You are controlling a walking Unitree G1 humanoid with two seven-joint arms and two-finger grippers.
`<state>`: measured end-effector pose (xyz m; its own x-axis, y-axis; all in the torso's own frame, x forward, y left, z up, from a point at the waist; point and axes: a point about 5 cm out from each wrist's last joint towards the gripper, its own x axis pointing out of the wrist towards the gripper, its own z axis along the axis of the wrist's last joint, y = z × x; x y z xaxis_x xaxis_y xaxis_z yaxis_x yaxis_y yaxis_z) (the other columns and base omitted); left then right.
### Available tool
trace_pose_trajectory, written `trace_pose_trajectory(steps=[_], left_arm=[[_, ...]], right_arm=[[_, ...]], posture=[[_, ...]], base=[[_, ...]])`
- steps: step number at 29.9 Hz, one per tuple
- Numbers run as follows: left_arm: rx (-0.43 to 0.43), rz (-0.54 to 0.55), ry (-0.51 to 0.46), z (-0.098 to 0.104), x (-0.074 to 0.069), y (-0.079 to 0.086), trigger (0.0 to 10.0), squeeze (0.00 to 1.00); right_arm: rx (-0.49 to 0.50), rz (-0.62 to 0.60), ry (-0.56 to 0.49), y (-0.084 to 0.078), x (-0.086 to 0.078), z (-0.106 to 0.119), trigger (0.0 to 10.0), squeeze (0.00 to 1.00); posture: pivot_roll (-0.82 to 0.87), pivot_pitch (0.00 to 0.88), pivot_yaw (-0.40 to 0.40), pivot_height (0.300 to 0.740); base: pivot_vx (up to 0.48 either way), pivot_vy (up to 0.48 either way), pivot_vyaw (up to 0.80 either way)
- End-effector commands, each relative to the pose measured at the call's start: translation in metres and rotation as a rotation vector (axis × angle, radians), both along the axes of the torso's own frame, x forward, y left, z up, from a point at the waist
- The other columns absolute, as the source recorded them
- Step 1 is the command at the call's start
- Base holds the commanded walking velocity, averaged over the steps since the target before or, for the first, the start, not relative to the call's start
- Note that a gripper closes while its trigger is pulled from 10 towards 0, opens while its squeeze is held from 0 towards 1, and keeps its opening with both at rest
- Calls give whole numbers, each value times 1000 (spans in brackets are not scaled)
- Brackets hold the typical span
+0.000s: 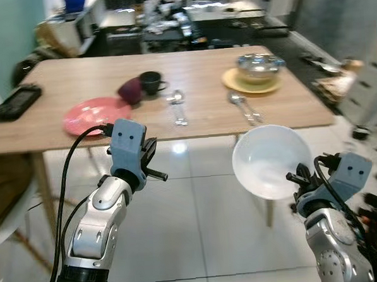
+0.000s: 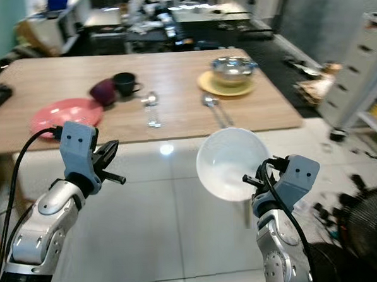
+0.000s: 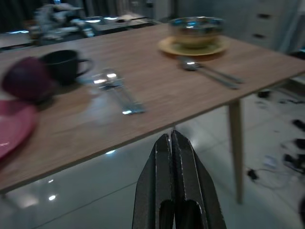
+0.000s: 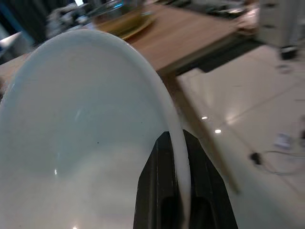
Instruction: Setting the table
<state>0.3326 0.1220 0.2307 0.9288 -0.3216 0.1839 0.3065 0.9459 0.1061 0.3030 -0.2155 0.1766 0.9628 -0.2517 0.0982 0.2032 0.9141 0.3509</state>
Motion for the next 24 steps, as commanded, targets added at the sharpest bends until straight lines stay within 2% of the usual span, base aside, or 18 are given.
trace_pose_trajectory(steps=[1, 16, 24], left_arm=[[9, 1, 19, -6, -1, 1, 10000, 0], [14, -7, 42, -12, -2, -1, 10000, 0], [-22, -24, 94, -19, -3, -4, 10000, 0]], right_arm=[[12, -1, 15, -1, -2, -4, 10000, 0], [-3, 9, 26, 1, -3, -7, 10000, 0], [-11, 15, 31, 2, -4, -8, 10000, 0]], posture=[[101, 104, 61, 740], [100, 110, 60, 740], [100, 111, 60, 740]], base=[[0, 0, -800], [0, 0, -800], [0, 0, -800]])
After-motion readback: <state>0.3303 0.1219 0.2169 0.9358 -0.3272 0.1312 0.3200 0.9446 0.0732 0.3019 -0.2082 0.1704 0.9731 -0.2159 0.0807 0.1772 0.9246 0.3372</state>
